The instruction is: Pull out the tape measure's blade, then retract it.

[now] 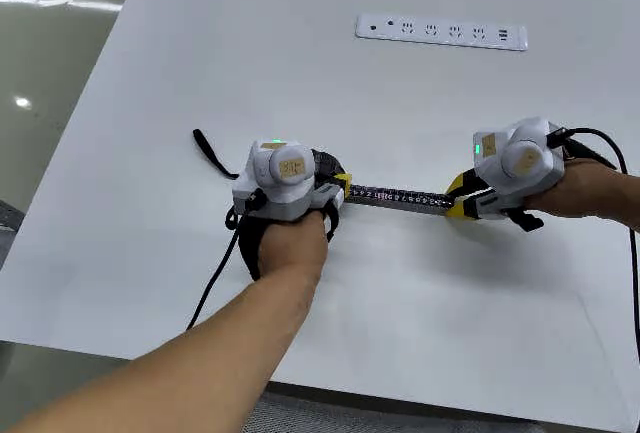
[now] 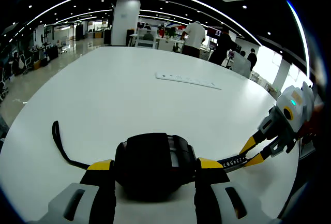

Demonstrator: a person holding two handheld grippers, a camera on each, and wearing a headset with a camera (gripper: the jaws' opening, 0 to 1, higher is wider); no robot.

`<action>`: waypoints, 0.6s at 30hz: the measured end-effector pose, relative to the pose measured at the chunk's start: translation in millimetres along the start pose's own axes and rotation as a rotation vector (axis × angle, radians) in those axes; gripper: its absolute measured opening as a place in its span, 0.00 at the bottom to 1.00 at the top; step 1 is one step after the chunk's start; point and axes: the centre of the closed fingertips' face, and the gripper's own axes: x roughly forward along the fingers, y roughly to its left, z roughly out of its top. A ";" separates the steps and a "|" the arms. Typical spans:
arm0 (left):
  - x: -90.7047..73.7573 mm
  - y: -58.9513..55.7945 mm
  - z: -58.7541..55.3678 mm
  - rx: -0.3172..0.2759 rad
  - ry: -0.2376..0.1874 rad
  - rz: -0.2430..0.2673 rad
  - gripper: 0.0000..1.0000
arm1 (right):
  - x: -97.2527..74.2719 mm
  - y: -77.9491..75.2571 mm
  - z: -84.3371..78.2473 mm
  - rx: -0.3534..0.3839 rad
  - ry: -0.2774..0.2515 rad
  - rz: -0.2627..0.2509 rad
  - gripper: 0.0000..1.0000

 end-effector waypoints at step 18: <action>0.3 0.0 -0.6 -0.002 0.004 -0.010 0.58 | 8.9 -3.1 16.6 -0.012 -0.020 -0.007 0.11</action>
